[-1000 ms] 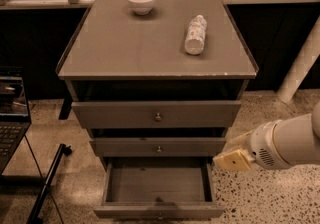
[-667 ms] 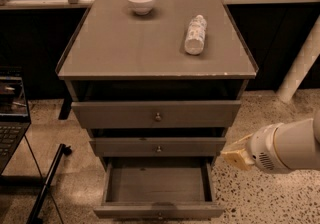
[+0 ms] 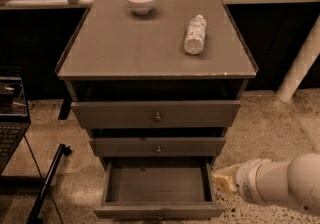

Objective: Close bottom drawer

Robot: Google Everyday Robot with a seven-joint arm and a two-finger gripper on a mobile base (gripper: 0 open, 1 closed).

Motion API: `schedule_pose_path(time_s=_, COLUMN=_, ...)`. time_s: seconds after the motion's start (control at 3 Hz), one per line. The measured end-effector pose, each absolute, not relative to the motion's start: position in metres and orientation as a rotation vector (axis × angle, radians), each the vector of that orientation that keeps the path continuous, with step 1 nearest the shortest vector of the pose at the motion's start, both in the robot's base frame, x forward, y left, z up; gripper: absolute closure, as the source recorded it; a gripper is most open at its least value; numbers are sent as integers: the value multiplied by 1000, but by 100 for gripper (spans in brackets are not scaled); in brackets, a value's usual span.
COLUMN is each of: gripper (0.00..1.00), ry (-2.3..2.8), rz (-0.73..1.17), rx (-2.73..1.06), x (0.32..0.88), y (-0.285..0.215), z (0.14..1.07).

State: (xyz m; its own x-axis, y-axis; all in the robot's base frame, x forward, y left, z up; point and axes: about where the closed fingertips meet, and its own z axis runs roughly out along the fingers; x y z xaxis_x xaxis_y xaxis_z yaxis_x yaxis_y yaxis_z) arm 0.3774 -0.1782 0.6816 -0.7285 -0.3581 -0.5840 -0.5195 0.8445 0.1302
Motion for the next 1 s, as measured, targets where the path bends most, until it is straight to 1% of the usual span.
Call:
schedule_pose_path(time_s=0.33, gripper=100, ry=2539, rz=442, rx=-450, x=375, y=-182, z=605)
schedule_pose_path(time_s=0.67, gripper=100, ry=2556, rz=506, rx=-328, x=390, y=-188, z=544)
schedule_pose_path(time_s=1.0, gripper=100, ry=2642, rz=674, rx=-262, x=387, y=-181, z=461)
